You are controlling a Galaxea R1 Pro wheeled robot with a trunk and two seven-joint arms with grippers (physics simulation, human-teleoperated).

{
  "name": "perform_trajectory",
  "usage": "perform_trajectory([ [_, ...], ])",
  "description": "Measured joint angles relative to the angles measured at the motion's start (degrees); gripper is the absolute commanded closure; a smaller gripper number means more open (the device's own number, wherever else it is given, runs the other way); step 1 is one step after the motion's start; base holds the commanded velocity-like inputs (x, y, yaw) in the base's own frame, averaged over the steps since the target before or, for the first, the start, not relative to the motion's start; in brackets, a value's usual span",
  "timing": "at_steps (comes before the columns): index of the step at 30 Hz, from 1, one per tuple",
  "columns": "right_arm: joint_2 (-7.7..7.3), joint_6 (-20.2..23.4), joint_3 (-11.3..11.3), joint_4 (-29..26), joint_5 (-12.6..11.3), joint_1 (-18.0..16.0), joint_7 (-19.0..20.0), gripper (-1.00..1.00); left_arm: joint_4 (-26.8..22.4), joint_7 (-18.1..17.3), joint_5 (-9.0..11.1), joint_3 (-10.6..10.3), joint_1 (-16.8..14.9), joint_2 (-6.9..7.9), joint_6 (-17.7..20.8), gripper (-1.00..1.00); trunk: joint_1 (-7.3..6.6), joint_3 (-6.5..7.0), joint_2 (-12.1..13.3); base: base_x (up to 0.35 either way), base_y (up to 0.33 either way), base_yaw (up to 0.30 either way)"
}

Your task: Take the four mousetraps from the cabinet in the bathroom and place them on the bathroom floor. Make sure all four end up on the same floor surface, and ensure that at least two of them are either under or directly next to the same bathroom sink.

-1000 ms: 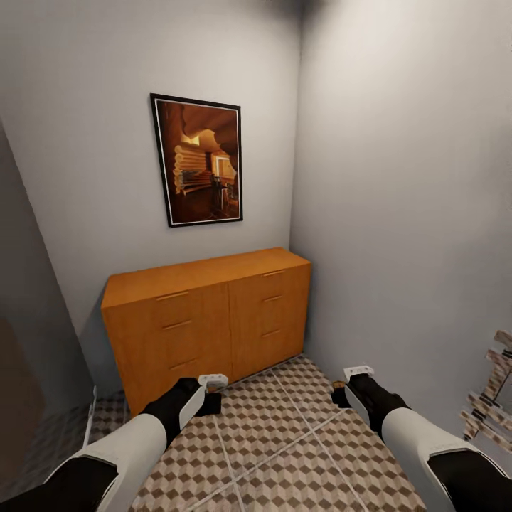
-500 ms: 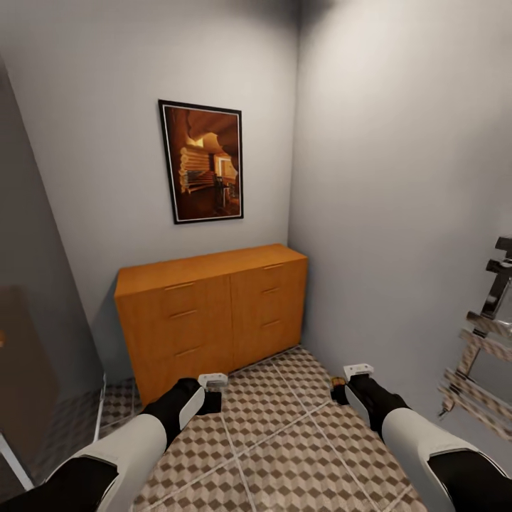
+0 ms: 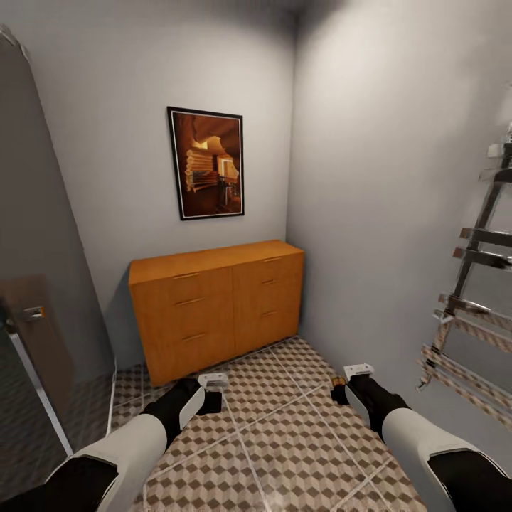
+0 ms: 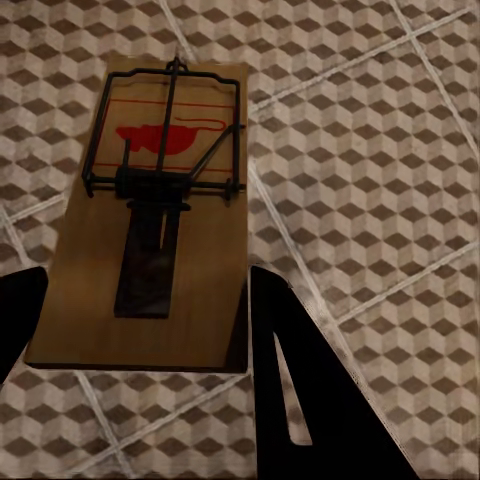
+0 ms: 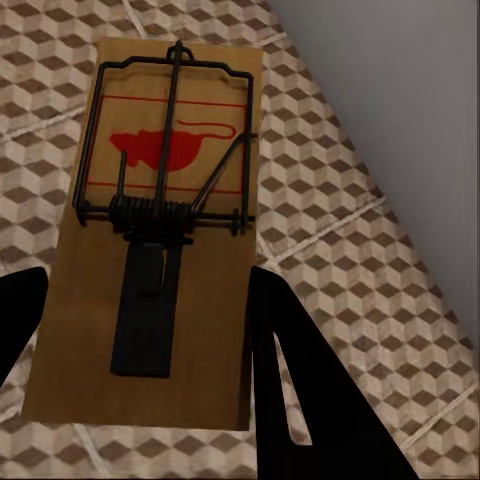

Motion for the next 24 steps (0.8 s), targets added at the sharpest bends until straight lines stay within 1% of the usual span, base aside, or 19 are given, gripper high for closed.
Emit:
perform_trajectory([
  [11,0.03,-0.2,0.0,0.0,0.0,0.0,-0.1,1.00,0.9,0.0,0.0,0.0,0.0,0.07,-0.1,1.00,0.00,0.00,0.0,-0.345,0.000,0.000],
  [16,0.03,-1.1,0.0,0.6,0.0,0.0,-0.1,1.00,1.0,0.0,0.0,0.0,0.0,0.09,-0.1,1.00,0.00,0.00,0.0,-0.345,0.000,0.000],
  [19,0.07,-2.6,0.0,1.7,0.1,0.0,-0.3,1.00,1.0,0.0,0.0,0.0,0.0,0.09,-0.1,1.00,0.00,0.00,0.0,-0.345,0.000,0.000],
  [24,0.07,-2.9,0.0,1.9,0.0,0.0,-0.5,1.00,1.0,0.0,0.0,0.0,0.1,0.09,-0.1,1.00,0.00,0.00,0.0,-0.345,0.000,0.000],
])
